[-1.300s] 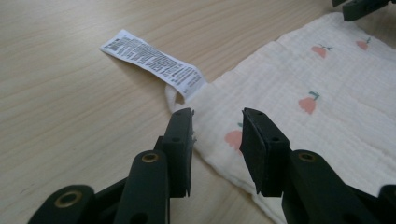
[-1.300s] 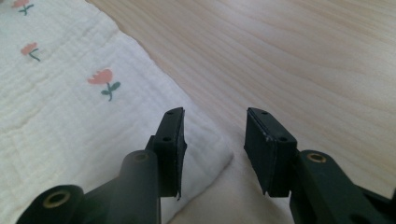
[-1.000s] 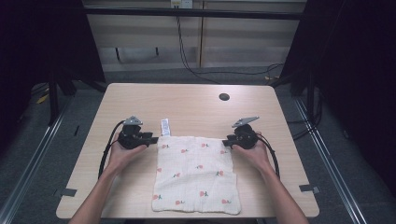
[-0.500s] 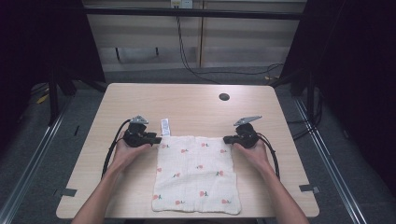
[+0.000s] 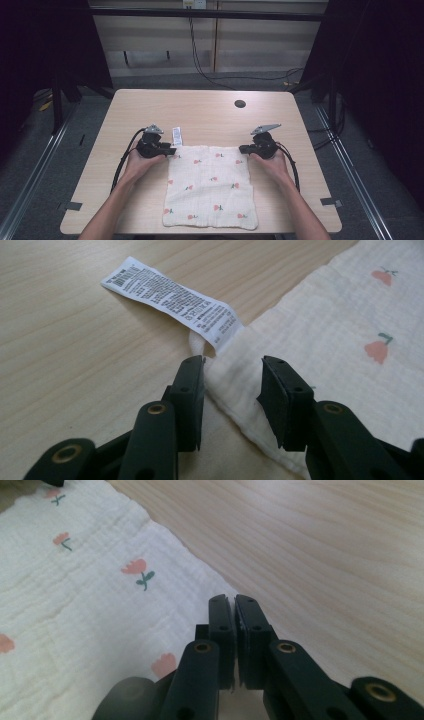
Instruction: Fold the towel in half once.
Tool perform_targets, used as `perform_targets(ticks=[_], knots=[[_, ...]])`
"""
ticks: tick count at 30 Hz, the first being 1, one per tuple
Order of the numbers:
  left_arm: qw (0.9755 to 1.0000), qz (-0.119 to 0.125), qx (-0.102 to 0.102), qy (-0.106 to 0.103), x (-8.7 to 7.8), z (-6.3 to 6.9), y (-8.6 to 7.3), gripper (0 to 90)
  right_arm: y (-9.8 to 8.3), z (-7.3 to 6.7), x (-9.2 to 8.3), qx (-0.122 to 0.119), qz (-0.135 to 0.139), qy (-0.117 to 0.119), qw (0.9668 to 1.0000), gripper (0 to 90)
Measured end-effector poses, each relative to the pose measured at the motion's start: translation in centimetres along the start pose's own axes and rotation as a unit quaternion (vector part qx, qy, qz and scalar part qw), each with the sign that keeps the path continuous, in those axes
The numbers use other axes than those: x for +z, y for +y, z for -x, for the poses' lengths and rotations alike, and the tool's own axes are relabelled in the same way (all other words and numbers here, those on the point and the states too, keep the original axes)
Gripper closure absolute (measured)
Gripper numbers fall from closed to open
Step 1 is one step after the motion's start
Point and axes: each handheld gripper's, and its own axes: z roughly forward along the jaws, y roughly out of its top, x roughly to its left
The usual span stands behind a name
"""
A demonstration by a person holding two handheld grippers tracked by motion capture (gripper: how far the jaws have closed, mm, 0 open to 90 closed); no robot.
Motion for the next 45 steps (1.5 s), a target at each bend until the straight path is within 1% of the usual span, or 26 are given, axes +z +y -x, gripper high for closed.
perform_targets(ticks=[1, 2, 3, 4, 6, 7, 8, 10, 11, 13, 16, 18, 21, 22, 24, 26, 29, 31, 35, 36, 37, 38, 39, 41, 43, 45], knots=[[1.0, -0.003, 0.007, 0.002, 0.0, 0.2, 0.0, 65.1, 0.0, 0.1, -0.2, 0.003, 0.007, 0.001, 1.0, 86.9], [0.9999, -0.005, 0.012, -0.001, 0.1, 0.4, 0.1, 66.5, 0.0, 0.1, -0.3, 0.004, 0.009, 0.004, 0.9999, 86.9], [0.9998, -0.007, 0.017, 0.001, 0.1, 0.5, 0.1, 68.1, 0.0, 0.1, -0.3, 0.007, 0.013, 0.007, 0.9999, 86.9], [0.9998, -0.006, 0.019, -0.001, 0.1, 0.7, 0.1, 72.0, 0.0, 0.0, -0.3, 0.007, 0.012, 0.005, 0.9999, 86.9], [0.9997, -0.009, 0.022, -0.003, 0.1, 0.8, 0.1, 76.7, -0.1, -0.1, -0.3, 0.005, 0.008, 0.002, 1.0, 87.0], [0.9996, -0.01, 0.027, -0.002, 0.2, 0.8, 0.1, 79.9, -0.1, -0.2, -0.3, 0.004, 0.004, 0.002, 1.0, 87.0], [0.9995, -0.01, 0.029, -0.009, 0.2, 0.9, 0.1, 82.3, 0.0, -0.2, -0.3, 0.004, 0.005, 0.003, 1.0, 87.0], [0.9991, -0.019, 0.038, -0.006, 0.1, 1.1, 0.2, 84.8, -0.1, -0.1, -0.3, 0.007, 0.01, 0.005, 0.9999, 87.0], [0.9991, -0.019, 0.036, -0.014, 0.1, 1.1, 0.2, 85.4, -0.1, 0.0, -0.3, 0.01, 0.011, 0.007, 0.9999, 87.0], [0.9992, -0.011, 0.037, -0.008, 0.1, 1.2, 0.2, 85.7, -0.2, -0.1, -0.2, 0.01, 0.012, 0.009, 0.9998, 87.1], [0.9993, 0.0, 0.028, -0.023, -0.5, 1.2, 0.5, 85.9, 0.0, -0.2, -0.3, 0.014, 0.024, 0.016, 0.9995, 87.2], [0.9993, 0.006, 0.026, -0.027, -0.9, 1.3, 0.6, 85.9, 0.2, -0.3, -0.5, 0.021, 0.037, 0.014, 0.999, 87.2], [0.9989, 0.027, 0.018, -0.034, -1.5, 1.2, 0.8, 85.9, 0.8, -0.1, -0.6, 0.019, 0.043, 0.015, 0.9988, 87.2], [0.9988, 0.033, 0.015, -0.034, -1.8, 1.2, 0.9, 85.9, 0.9, -0.1, -0.6, 0.022, 0.046, 0.019, 0.9985, 87.2], [0.9986, 0.04, 0.011, -0.034, -2.1, 1.0, 1.0, 86.0, 1.0, -0.2, -0.8, 0.016, 0.047, 0.014, 0.9986, 87.2], [0.9985, 0.047, 0.005, -0.029, -2.4, 1.0, 1.0, 86.1, 1.2, -0.1, -1.2, 0.022, 0.058, 0.018, 0.9979, 87.3], [0.9978, 0.058, 0.008, -0.031, -3.1, 1.3, 1.2, 86.3, 1.3, 0.2, -1.8, 0.029, 0.073, 0.022, 0.9966, 87.3], [0.9968, 0.07, 0.006, -0.039, -3.6, 1.4, 1.4, 86.3, 1.4, 0.2, -2.3, 0.03, 0.082, 0.023, 0.996, 87.3], [0.995, 0.088, 0.009, -0.046, -4.6, 1.7, 1.8, 86.3, 1.7, -0.1, -3.2, 0.015, 0.094, 0.023, 0.9952, 87.3], [0.9944, 0.093, 0.007, -0.049, -4.8, 1.8, 1.9, 86.3, 1.8, -0.2, -3.4, 0.015, 0.097, 0.023, 0.9949, 87.3], [0.9944, 0.094, 0.011, -0.048, -5.0, 1.8, 2.0, 86.3, 1.9, -0.2, -3.5, 0.012, 0.098, 0.025, 0.9948, 87.3], [0.9947, 0.093, 0.015, -0.041, -5.1, 1.9, 2.2, 86.3, 2.0, -0.2, -3.7, 0.011, 0.102, 0.027, 0.9944, 87.3], [0.9943, 0.097, 0.013, -0.042, -5.2, 1.9, 2.2, 86.3, 2.2, -0.2, -3.9, 0.012, 0.105, 0.028, 0.994, 87.3], [0.995, 0.097, 0.01, -0.023, -5.0, 1.9, 2.3, 86.8, 2.7, -0.1, -4.1, 0.012, 0.105, 0.028, 0.994, 87.3], [0.9945, 0.101, 0.001, -0.029, -4.7, 1.5, 2.4, 86.9, 3.3, 0.1, -4.3, 0.011, 0.106, 0.025, 0.9939, 87.3], [0.9941, 0.104, -0.005, -0.029, -4.7, 1.2, 2.5, 86.9, 3.9, 0.2, -4.4, 0.01, 0.106, 0.022, 0.9941, 87.3]])
